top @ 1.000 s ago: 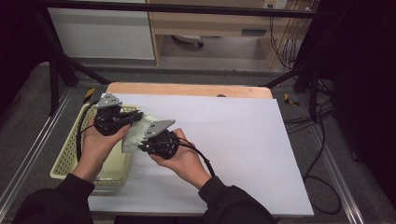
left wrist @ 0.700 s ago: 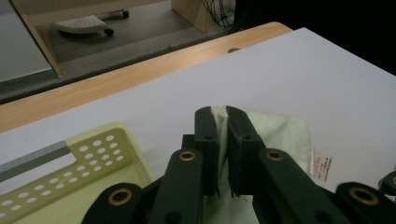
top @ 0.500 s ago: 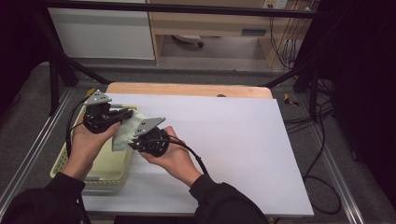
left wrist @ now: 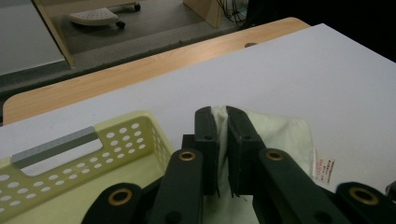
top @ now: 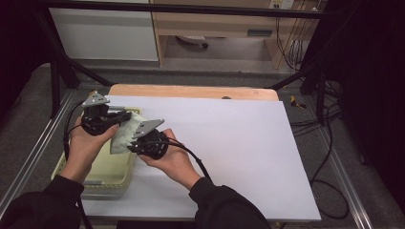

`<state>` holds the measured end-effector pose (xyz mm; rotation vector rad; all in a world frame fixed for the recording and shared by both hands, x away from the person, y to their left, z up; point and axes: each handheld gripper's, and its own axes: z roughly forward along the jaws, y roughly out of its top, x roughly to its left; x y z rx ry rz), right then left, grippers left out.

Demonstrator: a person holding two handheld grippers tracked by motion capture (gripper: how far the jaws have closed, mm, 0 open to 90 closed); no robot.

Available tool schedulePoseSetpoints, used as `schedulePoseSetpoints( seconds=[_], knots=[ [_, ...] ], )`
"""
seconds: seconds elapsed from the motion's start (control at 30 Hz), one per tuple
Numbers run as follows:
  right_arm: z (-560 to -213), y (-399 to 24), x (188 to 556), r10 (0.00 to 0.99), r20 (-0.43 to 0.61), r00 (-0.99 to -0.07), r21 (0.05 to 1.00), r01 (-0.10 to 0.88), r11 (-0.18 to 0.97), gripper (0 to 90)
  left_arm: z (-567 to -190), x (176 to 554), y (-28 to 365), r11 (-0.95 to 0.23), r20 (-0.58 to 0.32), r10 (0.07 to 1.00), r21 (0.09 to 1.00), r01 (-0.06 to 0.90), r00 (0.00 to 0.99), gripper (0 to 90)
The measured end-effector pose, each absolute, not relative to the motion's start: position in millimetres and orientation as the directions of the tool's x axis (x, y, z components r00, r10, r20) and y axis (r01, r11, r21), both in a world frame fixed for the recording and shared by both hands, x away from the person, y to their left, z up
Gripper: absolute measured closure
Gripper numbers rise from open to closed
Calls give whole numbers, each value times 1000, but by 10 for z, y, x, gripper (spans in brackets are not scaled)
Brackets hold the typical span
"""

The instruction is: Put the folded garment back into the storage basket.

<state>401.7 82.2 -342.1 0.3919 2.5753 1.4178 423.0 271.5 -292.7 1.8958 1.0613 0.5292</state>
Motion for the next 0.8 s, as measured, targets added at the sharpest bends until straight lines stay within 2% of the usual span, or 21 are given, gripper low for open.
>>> schedulePoseSetpoints(
  seconds=[0.8],
  knots=[
    [-3476,966,4047,298,-21,-954,846,142,514,844,-2993,4237,2847,-255,-40,852,839,481,522,839]
  ],
)
